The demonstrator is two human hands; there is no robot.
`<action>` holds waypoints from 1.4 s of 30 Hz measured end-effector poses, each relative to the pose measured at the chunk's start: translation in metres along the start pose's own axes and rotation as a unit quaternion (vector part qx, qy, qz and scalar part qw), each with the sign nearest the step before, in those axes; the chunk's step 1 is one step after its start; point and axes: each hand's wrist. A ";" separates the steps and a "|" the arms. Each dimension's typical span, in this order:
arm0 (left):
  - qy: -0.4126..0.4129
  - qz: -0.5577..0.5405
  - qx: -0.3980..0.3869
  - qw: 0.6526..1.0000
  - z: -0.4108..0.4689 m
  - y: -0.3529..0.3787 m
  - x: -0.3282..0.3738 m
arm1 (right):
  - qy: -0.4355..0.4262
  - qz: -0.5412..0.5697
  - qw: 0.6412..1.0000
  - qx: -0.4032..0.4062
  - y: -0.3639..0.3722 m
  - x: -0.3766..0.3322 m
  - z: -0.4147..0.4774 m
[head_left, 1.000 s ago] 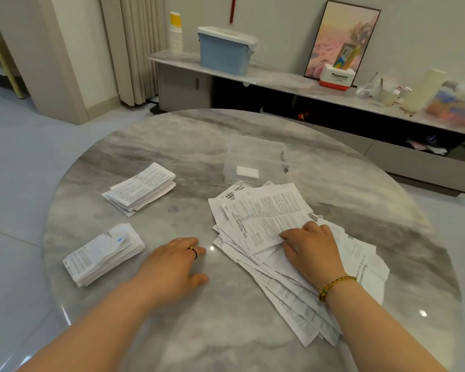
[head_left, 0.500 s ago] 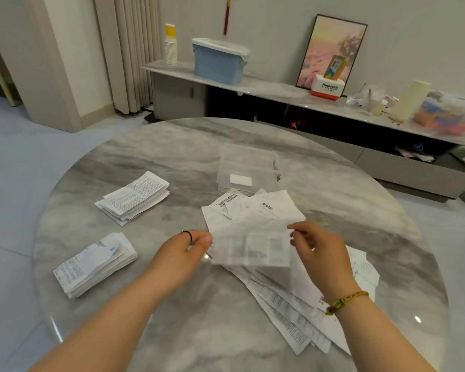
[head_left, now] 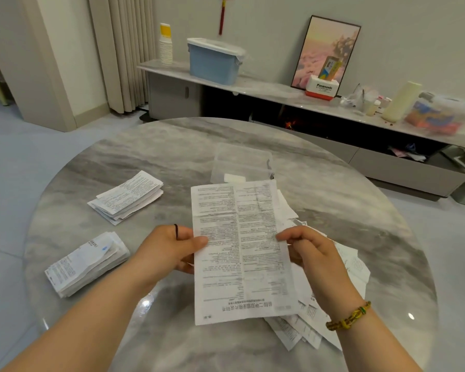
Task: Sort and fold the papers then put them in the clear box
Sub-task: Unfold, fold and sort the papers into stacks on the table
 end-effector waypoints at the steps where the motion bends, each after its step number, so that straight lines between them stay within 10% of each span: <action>1: 0.005 0.007 -0.002 1.000 0.000 0.001 0.001 | 0.027 0.030 0.999 -0.011 0.001 0.000 0.000; 24: -0.016 -0.193 -0.065 0.979 -0.002 -0.003 0.007 | 0.176 0.235 0.945 -0.142 0.004 -0.003 0.006; 42: 0.041 -0.206 0.180 0.961 0.006 0.009 0.001 | 0.116 0.392 0.889 -0.208 0.021 0.010 0.006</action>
Point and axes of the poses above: each hand's wrist, its own z-axis towards the middle knuckle, its own y-axis out of the palm, x = y × z, and after that the axes turned 1 degree about y, right-handed
